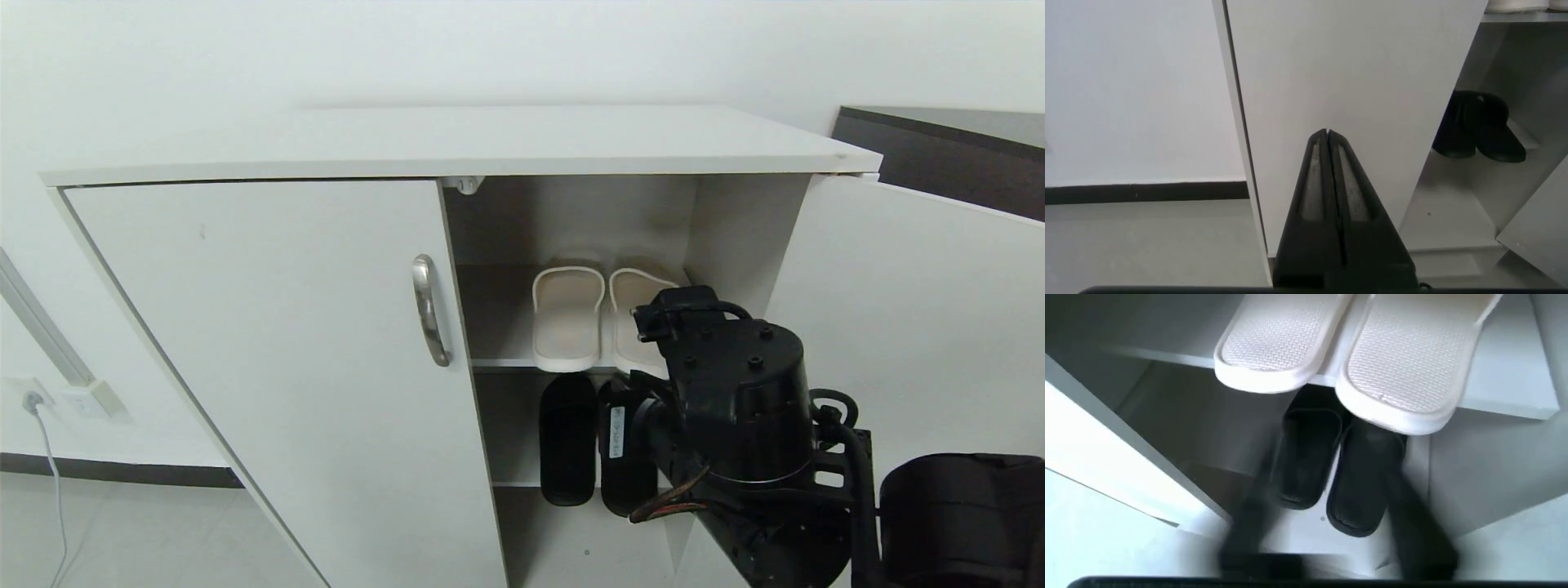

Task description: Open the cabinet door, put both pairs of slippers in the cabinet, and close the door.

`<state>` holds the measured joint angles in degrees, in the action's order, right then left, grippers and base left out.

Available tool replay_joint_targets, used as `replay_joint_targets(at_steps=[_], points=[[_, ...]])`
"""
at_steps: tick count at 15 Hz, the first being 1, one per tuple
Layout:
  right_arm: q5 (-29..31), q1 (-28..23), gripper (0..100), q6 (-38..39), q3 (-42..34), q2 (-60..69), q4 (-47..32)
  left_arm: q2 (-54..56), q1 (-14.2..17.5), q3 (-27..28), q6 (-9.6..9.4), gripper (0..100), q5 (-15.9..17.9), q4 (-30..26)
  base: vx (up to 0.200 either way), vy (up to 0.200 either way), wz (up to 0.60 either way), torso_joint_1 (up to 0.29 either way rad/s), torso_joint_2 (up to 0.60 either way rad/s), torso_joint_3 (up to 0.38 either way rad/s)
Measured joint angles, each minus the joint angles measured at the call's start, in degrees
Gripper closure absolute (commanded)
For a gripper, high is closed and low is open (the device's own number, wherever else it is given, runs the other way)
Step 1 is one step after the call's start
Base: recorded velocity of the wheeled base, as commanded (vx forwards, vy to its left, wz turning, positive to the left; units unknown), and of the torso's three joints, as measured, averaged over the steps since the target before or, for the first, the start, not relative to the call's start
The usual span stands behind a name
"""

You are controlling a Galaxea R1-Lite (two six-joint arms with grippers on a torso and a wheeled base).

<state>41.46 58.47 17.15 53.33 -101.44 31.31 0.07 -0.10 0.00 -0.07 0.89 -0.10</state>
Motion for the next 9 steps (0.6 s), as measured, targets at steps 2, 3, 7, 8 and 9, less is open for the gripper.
replay_joint_targets(at_steps=[2,3,7,8,9], points=[[0.00,0.35,100,0.04,-0.48,-0.13,0.15,0.00,0.00,0.00,0.00,100,0.00,0.02,0.000,0.000,0.00,0.000,0.00,0.000],[0.00,0.44,100,0.11,-0.67,-0.21,0.15,0.00,0.00,0.00,0.05,100,0.00,0.00,0.000,0.000,0.00,0.000,0.00,0.000],[-0.07,0.71,100,0.15,-0.96,-0.33,0.15,0.00,0.00,0.00,0.07,100,0.00,0.00,0.000,0.000,0.00,0.000,0.00,0.000],[-0.07,0.74,100,0.15,-0.99,-0.33,0.17,0.00,0.00,0.00,0.02,100,0.00,0.00,0.000,0.000,0.00,0.000,0.00,0.000],[-0.05,0.82,100,0.17,-1.11,-0.35,0.20,0.00,0.00,0.00,0.05,100,0.00,0.00,-0.200,0.000,0.00,0.007,0.00,0.002]])
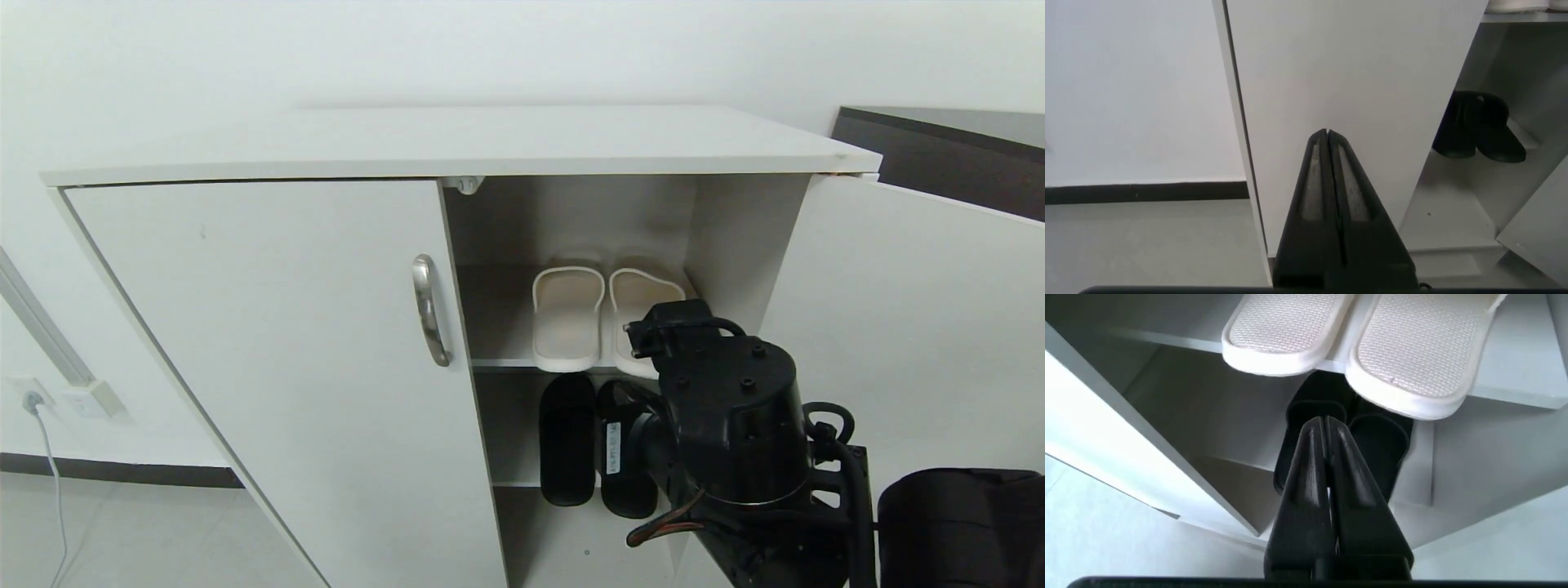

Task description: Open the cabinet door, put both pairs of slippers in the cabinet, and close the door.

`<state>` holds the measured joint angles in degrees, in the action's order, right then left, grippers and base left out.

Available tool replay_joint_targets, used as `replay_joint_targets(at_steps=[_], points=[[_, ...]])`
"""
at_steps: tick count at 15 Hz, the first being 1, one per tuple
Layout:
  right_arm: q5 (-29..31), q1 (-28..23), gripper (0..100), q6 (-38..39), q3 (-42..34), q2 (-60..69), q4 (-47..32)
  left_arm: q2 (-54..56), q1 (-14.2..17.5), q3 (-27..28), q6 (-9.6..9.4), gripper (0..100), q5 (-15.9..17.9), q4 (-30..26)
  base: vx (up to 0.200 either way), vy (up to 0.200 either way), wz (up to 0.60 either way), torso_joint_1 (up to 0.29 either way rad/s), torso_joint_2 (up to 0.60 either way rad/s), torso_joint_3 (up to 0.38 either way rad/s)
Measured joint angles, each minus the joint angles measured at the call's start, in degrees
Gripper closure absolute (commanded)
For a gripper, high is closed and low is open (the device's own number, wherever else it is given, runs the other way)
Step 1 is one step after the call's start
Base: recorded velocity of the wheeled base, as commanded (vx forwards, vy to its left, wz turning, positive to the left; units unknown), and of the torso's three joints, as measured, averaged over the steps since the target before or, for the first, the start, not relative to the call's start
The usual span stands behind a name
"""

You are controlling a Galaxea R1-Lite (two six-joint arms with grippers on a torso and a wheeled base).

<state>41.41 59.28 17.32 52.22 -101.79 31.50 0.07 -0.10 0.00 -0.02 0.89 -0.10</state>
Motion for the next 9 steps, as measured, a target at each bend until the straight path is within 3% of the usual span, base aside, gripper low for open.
replay_joint_targets(at_steps=[9], points=[[-1.27,0.11,100,-0.17,-1.32,-0.22,0.00,0.00,0.02,0.00,-0.07,100,0.00,-0.01,-0.200,0.000,0.00,0.002,0.00,0.004]])
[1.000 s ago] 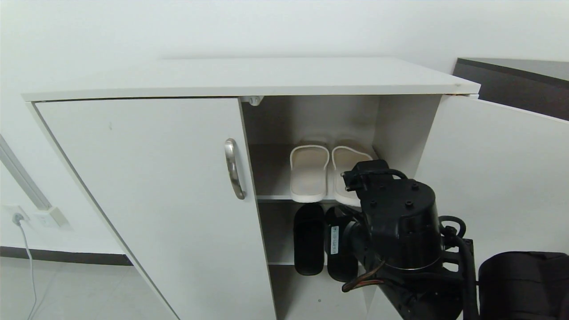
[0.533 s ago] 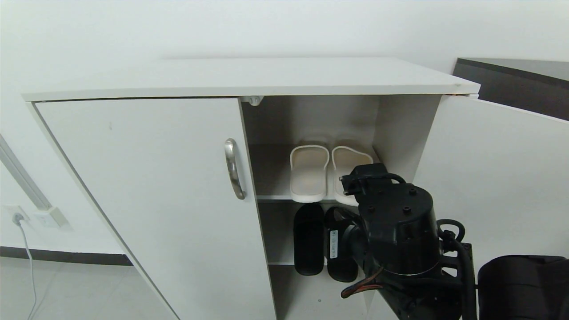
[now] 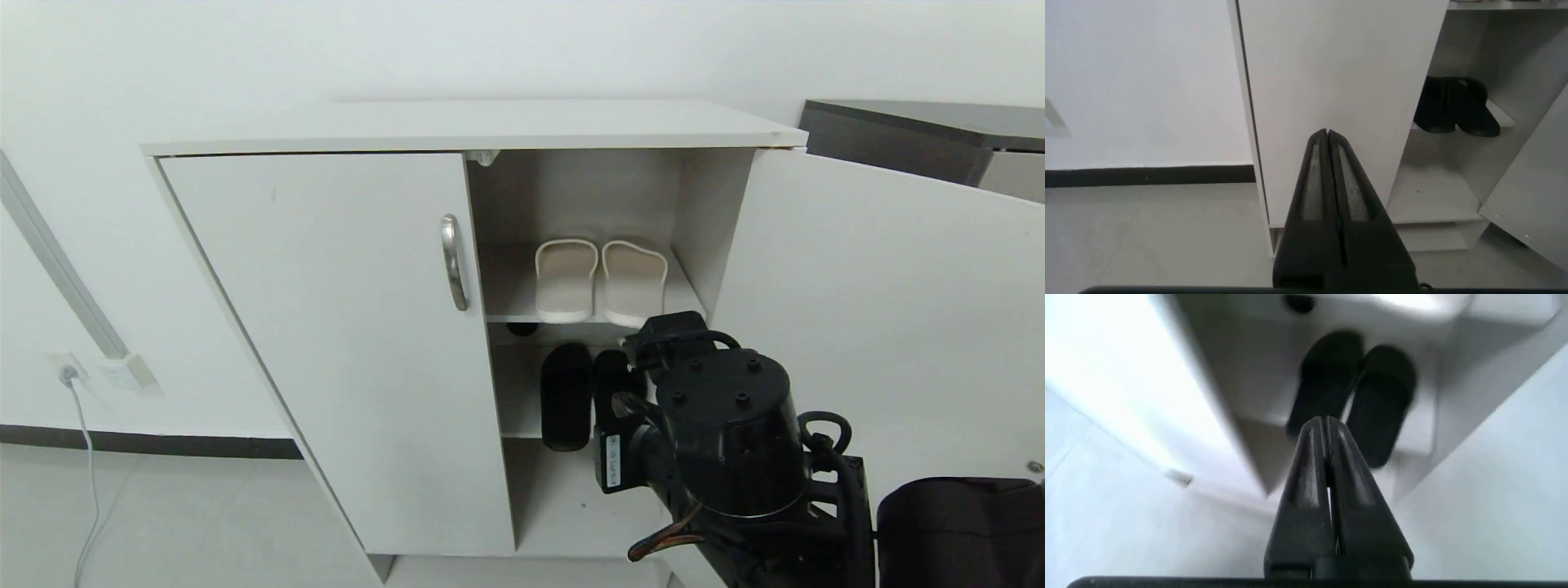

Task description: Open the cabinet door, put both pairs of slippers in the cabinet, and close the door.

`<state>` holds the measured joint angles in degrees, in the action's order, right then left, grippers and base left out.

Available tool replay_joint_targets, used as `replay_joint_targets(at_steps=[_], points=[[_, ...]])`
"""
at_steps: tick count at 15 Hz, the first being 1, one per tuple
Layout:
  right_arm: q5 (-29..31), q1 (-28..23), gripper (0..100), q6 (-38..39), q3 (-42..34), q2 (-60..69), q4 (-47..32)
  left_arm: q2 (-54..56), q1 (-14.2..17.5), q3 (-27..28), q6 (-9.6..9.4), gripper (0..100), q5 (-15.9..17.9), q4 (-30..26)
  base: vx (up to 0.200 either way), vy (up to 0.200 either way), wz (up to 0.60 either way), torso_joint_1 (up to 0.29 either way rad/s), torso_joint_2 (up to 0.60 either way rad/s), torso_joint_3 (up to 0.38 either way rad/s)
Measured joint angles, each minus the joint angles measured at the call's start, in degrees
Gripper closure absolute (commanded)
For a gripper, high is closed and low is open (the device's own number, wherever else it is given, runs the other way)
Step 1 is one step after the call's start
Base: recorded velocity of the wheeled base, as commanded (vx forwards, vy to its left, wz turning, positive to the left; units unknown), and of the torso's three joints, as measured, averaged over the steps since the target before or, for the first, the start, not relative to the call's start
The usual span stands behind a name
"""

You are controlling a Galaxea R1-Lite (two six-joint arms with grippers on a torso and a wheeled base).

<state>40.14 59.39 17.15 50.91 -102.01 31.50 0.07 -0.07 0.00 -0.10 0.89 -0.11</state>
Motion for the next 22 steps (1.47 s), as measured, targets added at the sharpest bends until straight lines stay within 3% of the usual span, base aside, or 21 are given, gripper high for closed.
replay_joint_targets(at_steps=[9,22], points=[[-0.77,0.00,100,-0.98,-2.29,-1.22,2.40,0.00,-0.02,0.00,0.10,100,0.00,0.01,-0.200,0.000,0.00,0.001,0.00,0.001],[-1.45,0.00,100,-0.84,-2.84,-1.88,2.40,0.00,-0.02,0.00,0.20,100,0.00,0.01,0.000,0.000,0.00,0.000,0.00,0.000]])
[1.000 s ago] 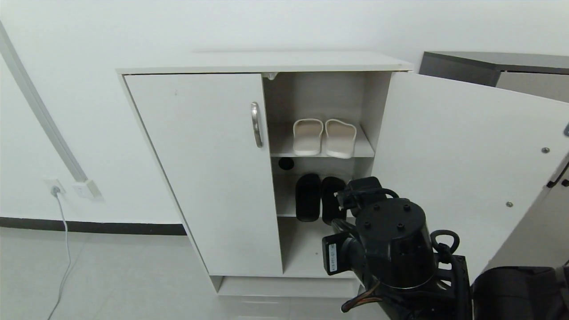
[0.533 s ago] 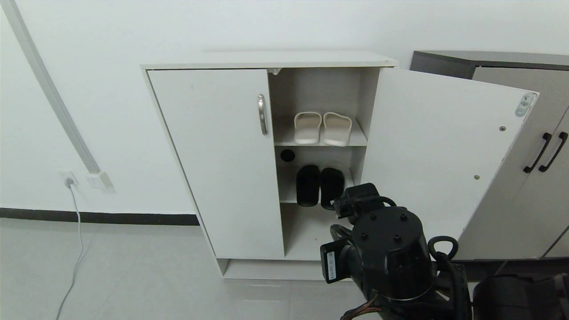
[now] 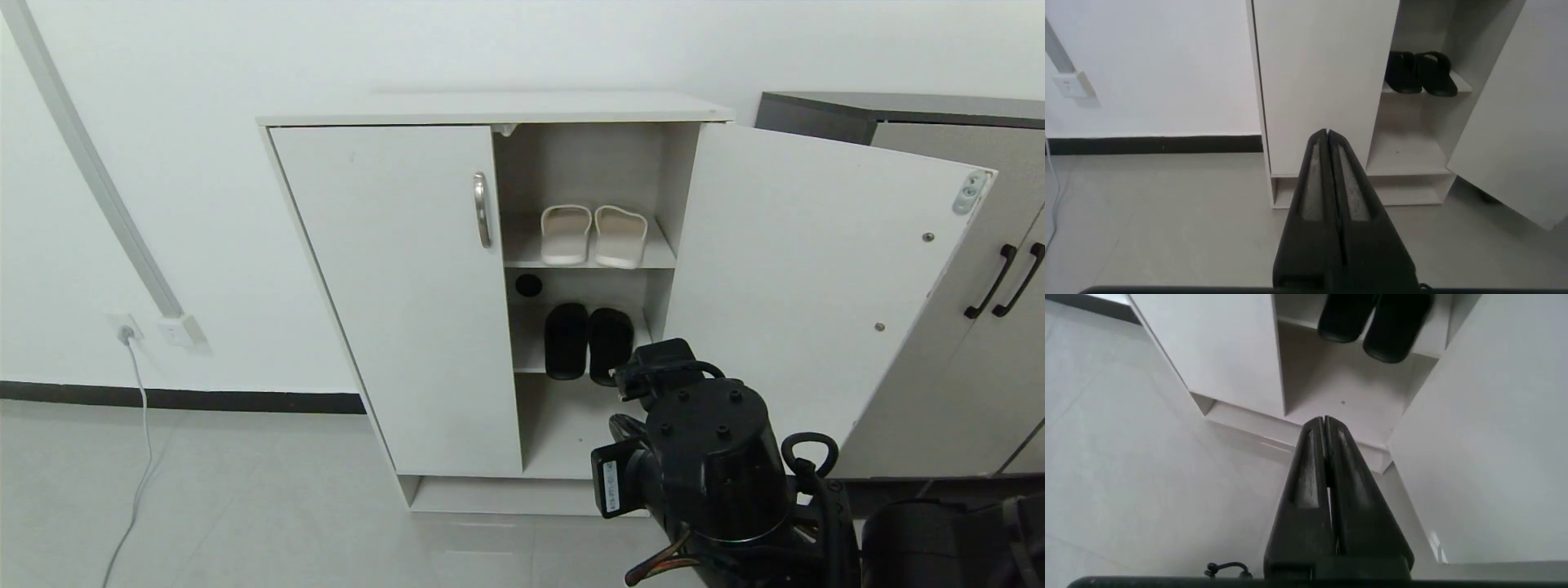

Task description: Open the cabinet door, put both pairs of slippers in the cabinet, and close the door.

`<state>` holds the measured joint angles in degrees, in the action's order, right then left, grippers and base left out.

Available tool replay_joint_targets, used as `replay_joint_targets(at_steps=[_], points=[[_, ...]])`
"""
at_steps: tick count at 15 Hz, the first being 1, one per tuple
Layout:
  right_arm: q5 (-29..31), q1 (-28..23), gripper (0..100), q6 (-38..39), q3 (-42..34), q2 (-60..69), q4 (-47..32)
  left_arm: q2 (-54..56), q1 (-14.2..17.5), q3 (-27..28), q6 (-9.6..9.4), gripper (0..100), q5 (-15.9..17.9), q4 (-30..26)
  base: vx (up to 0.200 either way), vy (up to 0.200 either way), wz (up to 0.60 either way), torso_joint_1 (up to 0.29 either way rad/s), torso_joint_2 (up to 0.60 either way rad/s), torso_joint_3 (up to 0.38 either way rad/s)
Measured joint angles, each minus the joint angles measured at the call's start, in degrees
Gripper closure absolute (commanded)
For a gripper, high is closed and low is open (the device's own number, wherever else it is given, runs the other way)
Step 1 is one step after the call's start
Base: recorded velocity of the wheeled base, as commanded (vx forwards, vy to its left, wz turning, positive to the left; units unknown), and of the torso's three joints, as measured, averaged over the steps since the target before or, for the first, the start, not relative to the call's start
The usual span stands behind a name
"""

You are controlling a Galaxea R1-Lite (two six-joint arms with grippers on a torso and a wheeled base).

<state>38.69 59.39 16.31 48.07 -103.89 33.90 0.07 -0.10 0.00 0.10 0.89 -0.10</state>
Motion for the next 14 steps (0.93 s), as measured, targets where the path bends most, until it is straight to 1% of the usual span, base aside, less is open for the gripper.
replay_joint_targets(at_steps=[5,6,8,11,14], points=[[-0.55,-0.13,100,0.11,-0.30,0.00,0.00,0.00,0.00,0.00,-0.02,100,0.00,0.00,0.000,0.000,0.00,0.000,0.00,0.000],[-0.84,-0.18,100,0.09,-0.41,0.00,-0.07,0.00,0.00,0.00,-0.02,100,-0.02,-0.06,0.000,0.000,0.00,0.002,-0.19,-0.193],[-0.93,-0.13,100,0.05,-0.52,0.02,-0.02,0.00,-0.01,-0.02,-0.02,100,0.00,-0.15,0.000,0.000,0.00,0.012,-0.17,-0.308],[-0.93,-0.09,100,-0.04,-0.50,0.02,0.04,0.00,0.00,0.02,-0.02,100,0.00,0.05,0.000,0.000,0.00,0.041,-0.51,-0.370],[-0.84,-0.38,100,-0.06,-0.61,0.00,-0.11,0.00,0.02,0.00,-0.02,100,0.00,0.02,0.000,0.000,0.00,0.105,-0.46,-0.359]])
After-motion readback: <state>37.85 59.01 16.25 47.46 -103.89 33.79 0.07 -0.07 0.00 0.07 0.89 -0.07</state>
